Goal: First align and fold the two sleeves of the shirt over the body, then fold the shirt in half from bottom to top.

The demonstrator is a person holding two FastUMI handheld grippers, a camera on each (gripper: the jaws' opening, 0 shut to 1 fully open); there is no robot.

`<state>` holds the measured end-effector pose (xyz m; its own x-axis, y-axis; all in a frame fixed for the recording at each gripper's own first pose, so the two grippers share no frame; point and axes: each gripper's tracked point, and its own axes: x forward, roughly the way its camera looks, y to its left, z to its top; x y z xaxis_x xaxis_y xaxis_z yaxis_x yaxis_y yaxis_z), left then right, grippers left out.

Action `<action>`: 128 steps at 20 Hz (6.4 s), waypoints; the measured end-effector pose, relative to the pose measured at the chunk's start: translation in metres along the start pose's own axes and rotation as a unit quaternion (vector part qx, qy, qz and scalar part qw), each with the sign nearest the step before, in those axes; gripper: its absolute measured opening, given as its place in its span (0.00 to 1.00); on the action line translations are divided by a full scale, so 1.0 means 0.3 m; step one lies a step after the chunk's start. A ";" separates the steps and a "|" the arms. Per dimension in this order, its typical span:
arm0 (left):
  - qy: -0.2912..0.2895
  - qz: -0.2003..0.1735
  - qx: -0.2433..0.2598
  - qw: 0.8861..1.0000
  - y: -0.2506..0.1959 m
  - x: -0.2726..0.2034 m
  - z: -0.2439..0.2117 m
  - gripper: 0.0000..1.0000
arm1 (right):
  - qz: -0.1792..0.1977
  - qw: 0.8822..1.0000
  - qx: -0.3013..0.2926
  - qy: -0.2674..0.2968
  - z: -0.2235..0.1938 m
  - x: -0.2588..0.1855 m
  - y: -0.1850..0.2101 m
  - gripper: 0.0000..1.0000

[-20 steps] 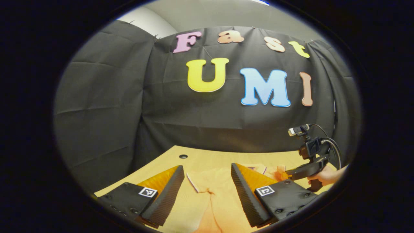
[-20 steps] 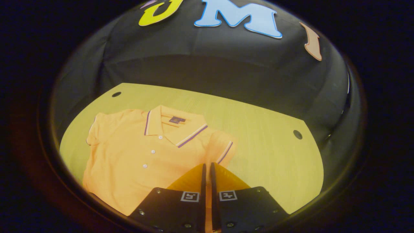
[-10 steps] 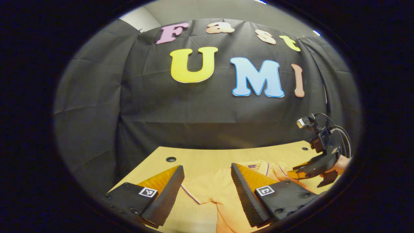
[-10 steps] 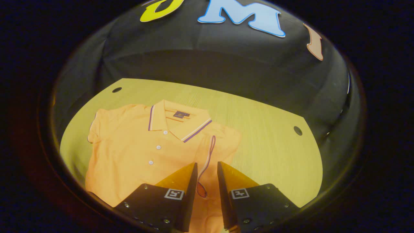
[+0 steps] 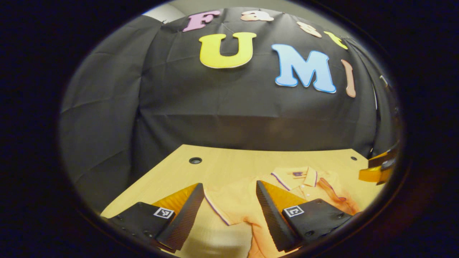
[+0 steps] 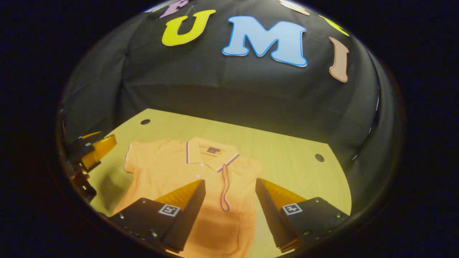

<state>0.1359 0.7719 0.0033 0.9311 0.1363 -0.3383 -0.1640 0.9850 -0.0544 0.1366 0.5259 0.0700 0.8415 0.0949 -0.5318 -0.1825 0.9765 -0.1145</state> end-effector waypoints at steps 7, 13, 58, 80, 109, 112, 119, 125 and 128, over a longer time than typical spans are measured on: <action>0.086 0.021 -0.002 0.996 0.086 0.238 -0.192 0.96 | 0.008 1.000 -0.014 -0.017 -0.043 -0.237 0.087 0.96; 0.163 0.008 -0.045 0.986 0.080 0.346 -0.335 0.95 | -0.003 1.000 -0.012 0.020 -0.131 -0.322 0.112 0.96; 0.120 -0.092 0.115 0.982 -0.389 0.257 -0.224 0.85 | -0.027 0.986 0.162 0.040 -0.496 -0.553 -0.036 0.97; 0.198 -0.091 0.068 0.974 -0.240 -0.552 -0.520 1.00 | 0.027 0.983 0.130 0.127 -0.890 -0.642 -0.017 0.96; 0.249 -0.107 0.080 0.959 -0.209 -0.969 -0.802 0.69 | 0.045 0.981 0.046 0.182 -1.042 -0.661 0.023 0.77; 0.241 -0.112 0.083 0.960 -0.237 -0.975 -0.802 0.39 | 0.049 0.981 0.054 0.182 -1.044 -0.666 0.029 0.38; 0.242 -0.094 0.095 0.961 -0.237 -0.965 -0.792 0.07 | 0.070 0.972 0.139 0.178 -1.029 -0.667 0.032 0.02; 0.208 -0.086 0.106 0.969 -0.276 -0.944 -0.660 0.07 | 0.079 0.977 0.138 0.139 -0.879 -0.701 -0.016 0.02; 0.181 -0.084 0.098 0.975 -0.286 -0.898 -0.544 0.06 | 0.081 0.981 0.132 0.114 -0.758 -0.693 -0.046 0.02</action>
<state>-0.1540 0.6333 -0.0543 0.7573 -0.0409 -0.6518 0.0802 0.9963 0.0306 -0.1515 0.4486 -0.0085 0.6711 0.2365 -0.7026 -0.1404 0.9711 0.1928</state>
